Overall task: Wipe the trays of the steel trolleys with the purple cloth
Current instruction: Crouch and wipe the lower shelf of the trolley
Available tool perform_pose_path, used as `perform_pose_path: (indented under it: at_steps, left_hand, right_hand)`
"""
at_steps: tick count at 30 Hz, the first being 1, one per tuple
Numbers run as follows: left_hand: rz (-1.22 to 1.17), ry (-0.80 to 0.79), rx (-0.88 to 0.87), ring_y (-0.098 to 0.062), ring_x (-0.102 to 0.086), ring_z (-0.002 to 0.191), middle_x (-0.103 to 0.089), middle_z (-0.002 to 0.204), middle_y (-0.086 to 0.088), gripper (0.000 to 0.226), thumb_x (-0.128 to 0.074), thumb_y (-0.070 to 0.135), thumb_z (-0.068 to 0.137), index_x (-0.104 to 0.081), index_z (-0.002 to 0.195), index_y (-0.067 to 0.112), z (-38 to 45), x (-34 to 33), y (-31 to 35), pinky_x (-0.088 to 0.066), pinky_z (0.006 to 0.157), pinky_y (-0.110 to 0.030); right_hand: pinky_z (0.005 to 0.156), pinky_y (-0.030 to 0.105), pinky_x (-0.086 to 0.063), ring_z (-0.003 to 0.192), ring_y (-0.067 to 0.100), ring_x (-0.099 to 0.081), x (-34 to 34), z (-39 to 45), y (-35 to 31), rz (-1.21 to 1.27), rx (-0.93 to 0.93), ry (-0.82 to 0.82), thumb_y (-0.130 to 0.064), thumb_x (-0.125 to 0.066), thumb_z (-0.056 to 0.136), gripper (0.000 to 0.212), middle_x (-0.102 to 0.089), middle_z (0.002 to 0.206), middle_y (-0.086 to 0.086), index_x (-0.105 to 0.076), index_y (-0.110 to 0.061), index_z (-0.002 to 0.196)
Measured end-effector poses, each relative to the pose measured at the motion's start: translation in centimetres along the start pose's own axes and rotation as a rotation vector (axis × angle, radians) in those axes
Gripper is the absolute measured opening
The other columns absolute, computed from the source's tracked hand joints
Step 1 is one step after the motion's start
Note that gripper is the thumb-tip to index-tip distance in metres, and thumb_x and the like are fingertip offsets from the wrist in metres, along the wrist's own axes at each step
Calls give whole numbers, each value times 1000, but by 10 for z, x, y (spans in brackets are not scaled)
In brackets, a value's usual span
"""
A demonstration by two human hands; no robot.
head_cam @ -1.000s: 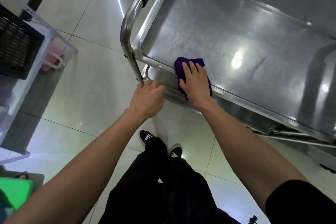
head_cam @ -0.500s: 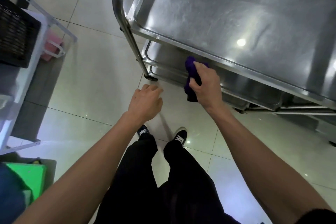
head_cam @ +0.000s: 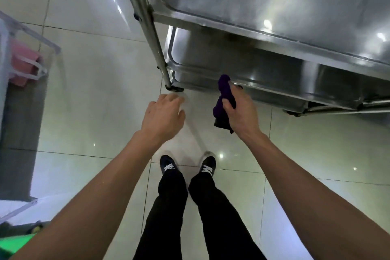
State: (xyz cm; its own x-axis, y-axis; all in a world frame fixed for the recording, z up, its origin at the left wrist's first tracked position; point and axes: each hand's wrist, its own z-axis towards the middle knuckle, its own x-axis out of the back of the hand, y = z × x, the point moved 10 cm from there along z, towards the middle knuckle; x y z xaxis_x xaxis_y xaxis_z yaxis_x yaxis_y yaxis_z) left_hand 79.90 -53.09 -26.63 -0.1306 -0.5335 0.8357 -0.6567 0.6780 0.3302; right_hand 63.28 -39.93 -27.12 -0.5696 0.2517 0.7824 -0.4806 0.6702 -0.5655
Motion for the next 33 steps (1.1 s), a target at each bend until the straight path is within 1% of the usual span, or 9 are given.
perform_pose_path:
  at_steps: [3, 8, 13, 17, 19, 22, 26, 30, 33]
  left_hand:
    - [12, 39, 7, -25, -40, 137, -50, 147, -1, 48, -47, 27, 98, -48, 145, 22, 31, -12, -20, -40, 103, -46]
    - [44, 89, -30, -25, -41, 136, -50, 146, -4, 44, -53, 24, 94, -55, 138, 15, 87, -37, -35, -40, 99, -44]
    - [115, 155, -66, -24, -42, 136, -49, 146, -3, 42, -51, 28, 94, -54, 135, 18, 133, -56, -46, -46, 94, -43]
    - [117, 253, -67, -28, -48, 130, -50, 144, -8, 42, -55, 26, 91, -58, 130, 12, 161, -60, -61, -51, 88, -44]
    - [131, 293, -65, -28, -54, 123, -53, 139, -8, 41, -59, 27, 89, -62, 126, 9, 169, -64, -67, -53, 83, -42]
    - [194, 379, -71, -25, -60, 112, -61, 125, -6, 38, -59, 29, 85, -69, 116, 9, 176, -65, -68, -55, 79, -37]
    - [205, 511, -84, -23, -64, 104, -66, 117, -3, 31, -57, 28, 87, -73, 109, 13, 175, -66, -71, -55, 78, -34]
    - [136, 583, -49, -25, -68, 87, -65, 119, -2, 28, -61, 21, 87, -73, 112, 18, 173, -64, -76, -55, 69, -34]
    - [143, 615, -43, -26, -69, 89, -61, 127, -1, 33, -59, 19, 89, -69, 121, 20, 169, -68, -77, -57, 73, -36]
  right_hand:
    - [96, 39, -47, 112, 23, -56, -25, 32, 11, 29, 12, -7, -19, -52, 97, 51, -60, 128, 4, -41, -20, 147]
    - [103, 33, -41, 121, 21, -51, -59, 93, 26, 10, 9, 22, -22, -48, 101, 53, -52, 140, 3, -34, -23, 152]
    - [105, 45, -39, 122, 31, -50, -81, 154, 12, -29, 119, 80, -21, -48, 101, 53, -52, 141, 11, -35, -13, 152]
    - [115, 42, -32, 136, 30, -41, -95, 200, -5, 27, 169, 144, -26, -49, 102, 55, -43, 152, 11, -33, -13, 153]
    - [117, 40, -28, 140, 30, -36, -114, 215, -9, -11, 217, 116, -27, -48, 103, 53, -39, 155, 11, -34, -13, 153]
    - [122, 40, -17, 148, 28, -20, -145, 226, -6, -204, 264, 61, -29, -40, 105, 53, -23, 162, 10, -28, -16, 155]
    - [122, 42, -14, 152, 24, -10, -159, 235, -14, -217, 332, 73, -31, -34, 107, 54, -15, 165, 8, -21, -17, 157]
    - [123, 42, -6, 153, 22, -3, -178, 252, -38, -220, 412, -3, -33, -35, 105, 56, -9, 166, 7, -18, -22, 158]
    - [123, 43, -5, 153, 21, 0, -190, 262, -52, -255, 458, -33, -34, -34, 104, 58, -5, 167, 5, -15, -27, 158]
